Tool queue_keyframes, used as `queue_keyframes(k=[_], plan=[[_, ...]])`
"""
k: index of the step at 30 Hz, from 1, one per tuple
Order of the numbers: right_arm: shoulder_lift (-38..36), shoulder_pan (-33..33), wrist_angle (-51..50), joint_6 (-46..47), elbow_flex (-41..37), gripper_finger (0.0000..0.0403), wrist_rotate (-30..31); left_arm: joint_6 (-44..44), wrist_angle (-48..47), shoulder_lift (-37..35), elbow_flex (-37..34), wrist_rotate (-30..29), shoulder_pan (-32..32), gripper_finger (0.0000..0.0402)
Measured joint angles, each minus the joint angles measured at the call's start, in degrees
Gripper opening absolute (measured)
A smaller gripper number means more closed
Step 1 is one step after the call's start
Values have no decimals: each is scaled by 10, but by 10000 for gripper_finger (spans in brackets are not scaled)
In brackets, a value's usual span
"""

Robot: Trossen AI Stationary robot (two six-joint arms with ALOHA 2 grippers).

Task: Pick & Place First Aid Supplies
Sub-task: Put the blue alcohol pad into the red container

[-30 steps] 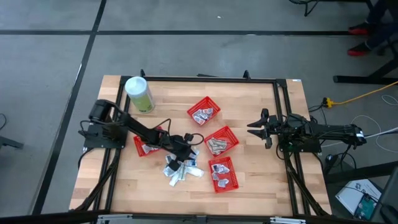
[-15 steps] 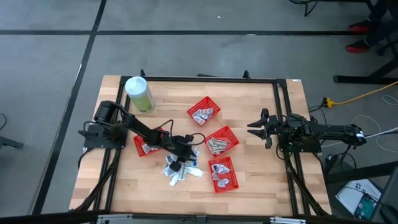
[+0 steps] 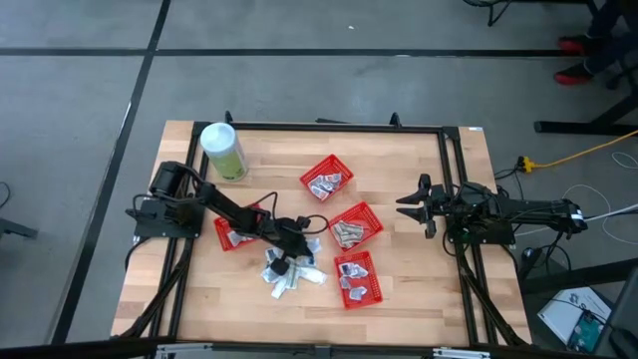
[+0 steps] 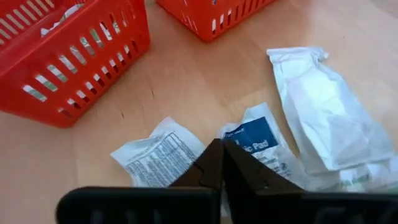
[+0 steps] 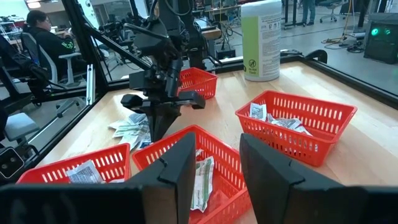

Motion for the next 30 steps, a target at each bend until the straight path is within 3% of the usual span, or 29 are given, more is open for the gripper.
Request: queue_keyframes(k=[10,17,30], plan=[[0,0,0,0,0,126,0,91,37,-46,-1,-6,0,2],[0,0,0,0,0,126,0,116,54,-74,-1,-7,0,2],[0,0,0,0,0,126,0,140,48,-127,0,-62,0,2]])
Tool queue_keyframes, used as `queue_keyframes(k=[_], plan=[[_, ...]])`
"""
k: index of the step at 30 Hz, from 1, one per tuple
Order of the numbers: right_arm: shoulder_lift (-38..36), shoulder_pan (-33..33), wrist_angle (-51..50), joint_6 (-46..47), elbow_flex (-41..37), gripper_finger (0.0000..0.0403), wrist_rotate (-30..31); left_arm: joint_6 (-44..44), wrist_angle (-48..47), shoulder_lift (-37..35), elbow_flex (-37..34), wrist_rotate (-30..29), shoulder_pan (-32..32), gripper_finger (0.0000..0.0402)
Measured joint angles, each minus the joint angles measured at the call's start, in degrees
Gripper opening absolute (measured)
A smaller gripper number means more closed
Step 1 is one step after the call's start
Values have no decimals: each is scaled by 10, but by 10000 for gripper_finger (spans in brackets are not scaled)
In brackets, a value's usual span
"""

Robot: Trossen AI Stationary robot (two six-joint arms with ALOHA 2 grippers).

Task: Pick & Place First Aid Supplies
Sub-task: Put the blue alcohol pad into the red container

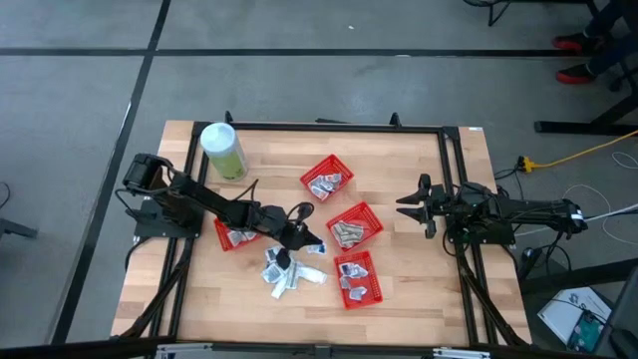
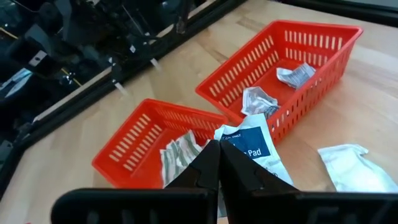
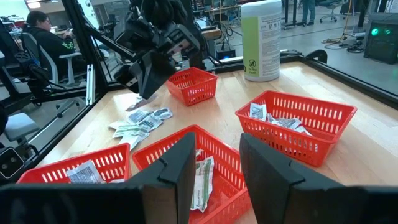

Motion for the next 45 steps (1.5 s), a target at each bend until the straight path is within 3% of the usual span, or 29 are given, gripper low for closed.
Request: queue_keyframes(k=[10,26,45], plan=[[0,0,0,0,0,126,0,-27,-1,0,6,-2,0,2],[0,0,0,0,0,126,0,-30,-64,0,79,-2,19,2],[0,0,0,0,0,126,0,-9,-64,0,135,1,26,1]])
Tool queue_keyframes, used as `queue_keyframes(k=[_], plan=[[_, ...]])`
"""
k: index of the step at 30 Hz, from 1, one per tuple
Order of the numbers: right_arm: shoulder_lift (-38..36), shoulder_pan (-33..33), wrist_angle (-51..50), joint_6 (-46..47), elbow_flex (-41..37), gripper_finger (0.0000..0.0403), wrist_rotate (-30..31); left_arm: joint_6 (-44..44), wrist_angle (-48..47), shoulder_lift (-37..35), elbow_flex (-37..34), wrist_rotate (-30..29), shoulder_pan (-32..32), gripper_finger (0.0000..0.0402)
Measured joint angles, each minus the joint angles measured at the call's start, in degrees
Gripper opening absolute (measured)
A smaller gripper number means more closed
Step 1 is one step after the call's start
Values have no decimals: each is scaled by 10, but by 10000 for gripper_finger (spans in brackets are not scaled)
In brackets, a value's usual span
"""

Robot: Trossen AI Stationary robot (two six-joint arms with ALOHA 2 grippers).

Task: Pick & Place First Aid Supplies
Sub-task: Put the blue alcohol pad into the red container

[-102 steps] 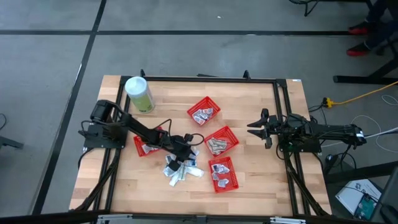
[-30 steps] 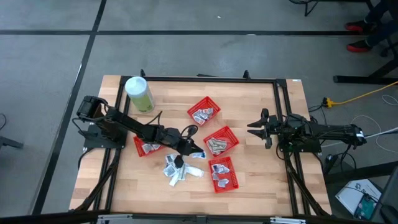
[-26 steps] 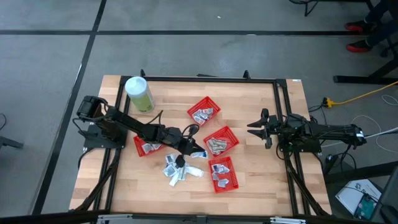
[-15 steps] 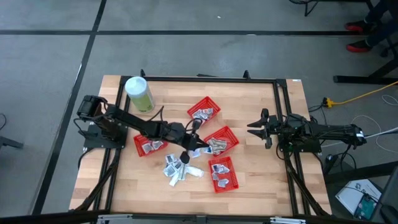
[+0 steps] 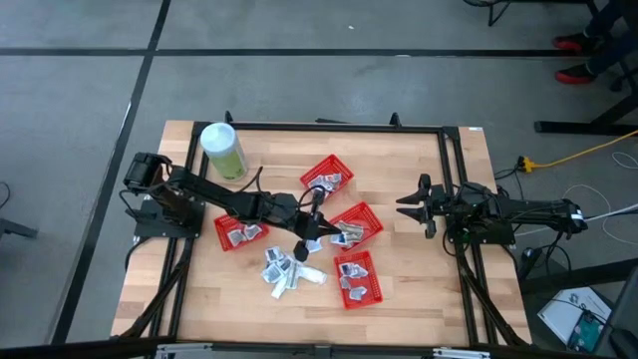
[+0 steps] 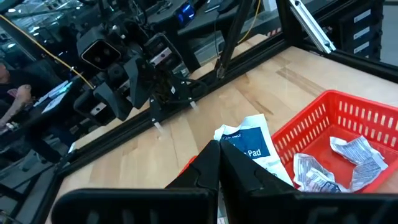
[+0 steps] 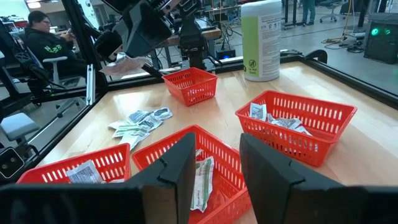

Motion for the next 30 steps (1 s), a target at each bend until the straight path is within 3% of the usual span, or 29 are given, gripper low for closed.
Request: queue_keyframes(k=[7,13,20,30], plan=[[0,0,0,0,0,126,0,0,-6,0,0,6,-1,1],[0,0,0,0,0,126,0,0,22,10,1,101,-10,3],[0,0,0,0,0,126,0,0,133,82,2,99,-25,3],[0,0,0,0,0,126,0,-10,117,193,69,83,-43,5]])
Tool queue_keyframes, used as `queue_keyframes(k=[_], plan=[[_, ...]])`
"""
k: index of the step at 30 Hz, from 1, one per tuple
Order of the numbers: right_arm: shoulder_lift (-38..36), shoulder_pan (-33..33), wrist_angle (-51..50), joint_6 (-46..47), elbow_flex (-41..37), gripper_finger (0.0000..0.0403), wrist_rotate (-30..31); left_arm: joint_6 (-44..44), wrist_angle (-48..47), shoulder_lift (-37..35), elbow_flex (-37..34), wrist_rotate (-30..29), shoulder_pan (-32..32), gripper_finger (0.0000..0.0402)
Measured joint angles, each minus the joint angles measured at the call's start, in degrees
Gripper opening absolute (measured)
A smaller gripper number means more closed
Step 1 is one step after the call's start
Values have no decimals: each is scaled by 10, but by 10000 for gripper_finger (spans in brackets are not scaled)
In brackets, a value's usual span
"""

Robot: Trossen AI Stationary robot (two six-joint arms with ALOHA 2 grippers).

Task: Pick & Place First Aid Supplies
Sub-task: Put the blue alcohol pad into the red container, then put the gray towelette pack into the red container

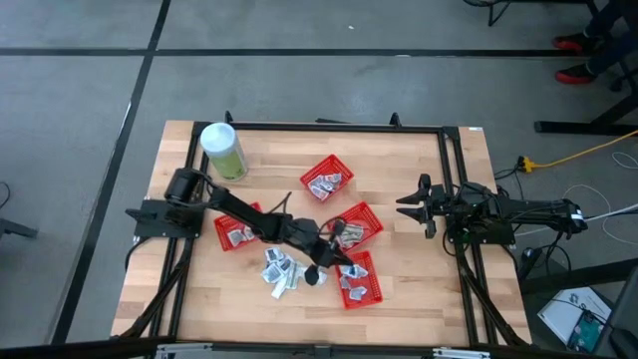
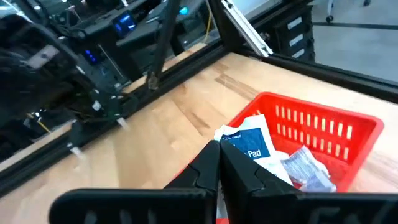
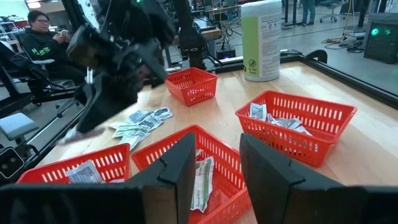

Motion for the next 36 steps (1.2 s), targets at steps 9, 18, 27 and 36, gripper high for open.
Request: queue_keyframes(k=[9,18,27,36], plan=[[0,0,0,0,0,126,0,-1,-6,36,15,-27,-4,5],[0,0,0,0,0,126,0,-12,-8,33,15,-46,-5,53],[0,0,0,0,0,126,0,-30,-72,-2,15,-46,-5,90],[0,0,0,0,0,126,0,-30,-232,-94,9,-56,0,79]])
